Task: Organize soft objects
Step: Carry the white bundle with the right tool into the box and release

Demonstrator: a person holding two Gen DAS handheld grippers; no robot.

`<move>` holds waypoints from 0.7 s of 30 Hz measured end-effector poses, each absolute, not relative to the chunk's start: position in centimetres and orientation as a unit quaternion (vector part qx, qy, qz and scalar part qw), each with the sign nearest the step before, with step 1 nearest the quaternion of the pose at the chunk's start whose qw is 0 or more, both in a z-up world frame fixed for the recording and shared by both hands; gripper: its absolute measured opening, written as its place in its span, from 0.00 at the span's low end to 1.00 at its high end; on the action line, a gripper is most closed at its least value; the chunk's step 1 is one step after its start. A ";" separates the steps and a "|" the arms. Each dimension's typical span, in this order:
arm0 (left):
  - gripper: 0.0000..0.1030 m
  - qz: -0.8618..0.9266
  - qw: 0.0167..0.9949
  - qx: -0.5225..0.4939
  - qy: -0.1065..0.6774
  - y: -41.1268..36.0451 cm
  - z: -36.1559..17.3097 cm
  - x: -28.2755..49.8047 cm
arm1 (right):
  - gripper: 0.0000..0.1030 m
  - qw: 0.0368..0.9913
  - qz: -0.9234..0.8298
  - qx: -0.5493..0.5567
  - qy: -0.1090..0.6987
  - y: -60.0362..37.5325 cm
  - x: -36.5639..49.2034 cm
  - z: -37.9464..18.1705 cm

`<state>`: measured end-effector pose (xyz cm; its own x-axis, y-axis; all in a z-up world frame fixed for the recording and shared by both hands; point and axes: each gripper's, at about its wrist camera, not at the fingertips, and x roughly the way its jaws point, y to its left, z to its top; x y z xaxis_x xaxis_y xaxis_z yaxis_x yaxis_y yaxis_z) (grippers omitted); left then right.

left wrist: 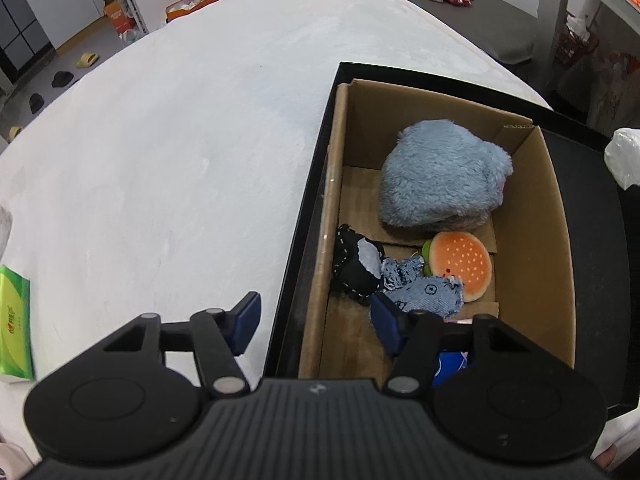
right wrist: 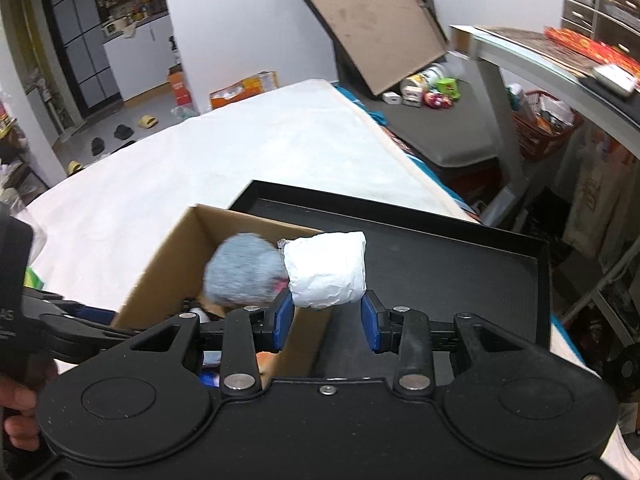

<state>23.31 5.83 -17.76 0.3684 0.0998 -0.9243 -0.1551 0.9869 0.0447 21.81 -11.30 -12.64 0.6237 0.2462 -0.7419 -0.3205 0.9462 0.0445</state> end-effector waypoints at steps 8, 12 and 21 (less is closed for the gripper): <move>0.30 0.061 0.829 -0.075 0.551 7.2 -18.1 22.5 | 0.35 0.892 0.177 -0.058 0.412 -8.0 21.1 -12.4; 0.24 0.055 0.826 -0.088 0.555 7.8 -18.7 22.2 | 0.35 0.887 0.186 -0.062 0.418 -6.4 20.6 -12.5; 0.19 0.037 0.826 -0.107 0.552 8.1 -19.5 21.1 | 0.35 0.865 0.213 -0.071 0.449 -3.2 20.2 -13.7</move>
